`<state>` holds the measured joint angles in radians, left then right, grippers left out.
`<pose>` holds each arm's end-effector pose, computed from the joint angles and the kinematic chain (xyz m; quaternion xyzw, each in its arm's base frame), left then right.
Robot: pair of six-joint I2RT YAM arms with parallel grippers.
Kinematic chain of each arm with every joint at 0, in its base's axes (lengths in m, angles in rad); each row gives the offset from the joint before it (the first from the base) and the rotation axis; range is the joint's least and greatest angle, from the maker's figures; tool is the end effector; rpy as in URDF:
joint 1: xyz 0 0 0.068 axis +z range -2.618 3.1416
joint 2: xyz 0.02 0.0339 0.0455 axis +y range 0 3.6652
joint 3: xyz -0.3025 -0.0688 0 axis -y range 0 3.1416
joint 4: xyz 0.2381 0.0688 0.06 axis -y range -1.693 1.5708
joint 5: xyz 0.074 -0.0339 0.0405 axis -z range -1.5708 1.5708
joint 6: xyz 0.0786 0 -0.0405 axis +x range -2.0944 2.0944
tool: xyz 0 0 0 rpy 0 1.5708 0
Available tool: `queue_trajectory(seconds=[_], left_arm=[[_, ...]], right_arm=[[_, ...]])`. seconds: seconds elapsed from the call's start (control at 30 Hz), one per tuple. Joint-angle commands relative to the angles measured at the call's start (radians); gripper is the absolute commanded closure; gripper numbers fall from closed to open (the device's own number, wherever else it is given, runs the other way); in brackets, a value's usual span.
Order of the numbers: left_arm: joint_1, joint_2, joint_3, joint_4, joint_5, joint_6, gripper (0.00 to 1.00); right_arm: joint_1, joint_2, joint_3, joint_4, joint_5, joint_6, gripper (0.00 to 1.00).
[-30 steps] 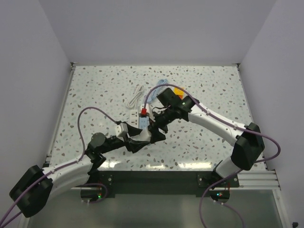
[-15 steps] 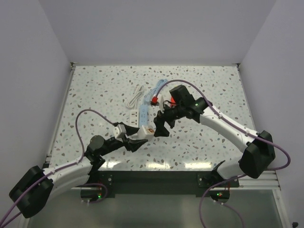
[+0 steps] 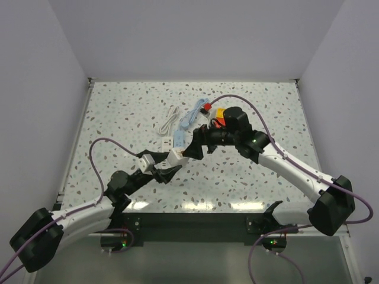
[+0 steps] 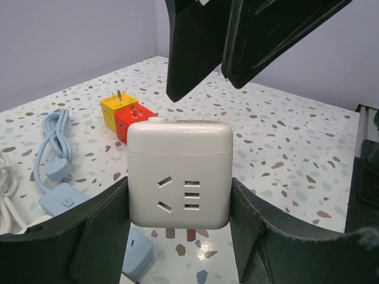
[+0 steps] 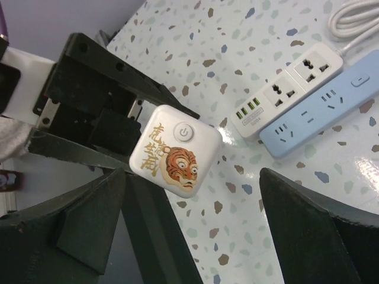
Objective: Insert the plug
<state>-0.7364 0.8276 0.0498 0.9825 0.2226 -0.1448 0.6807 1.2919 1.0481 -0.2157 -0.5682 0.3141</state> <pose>0.1177 -0.1301 0.2425 0.2653 0.5749 -0.3922 0.6673 0.2127 0.2267 0.3429 -0.2940 0.7749 0.4509 0.3314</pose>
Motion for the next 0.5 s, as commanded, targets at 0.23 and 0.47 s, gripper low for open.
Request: queue_trajectory(seconds=[0.23, 0.47], left_arm=[[-0.066, 0.071, 0.035, 0.110, -0.132, 0.094, 1.00], [-0.087, 0.103, 0.053, 0.127, -0.175, 0.111, 1.00]], right_arm=[[0.051, 0.053, 0.026, 0.095, 0.047, 0.080, 0.02], [0.109, 0.124, 0.050, 0.052, 0.123, 0.054, 0.02]])
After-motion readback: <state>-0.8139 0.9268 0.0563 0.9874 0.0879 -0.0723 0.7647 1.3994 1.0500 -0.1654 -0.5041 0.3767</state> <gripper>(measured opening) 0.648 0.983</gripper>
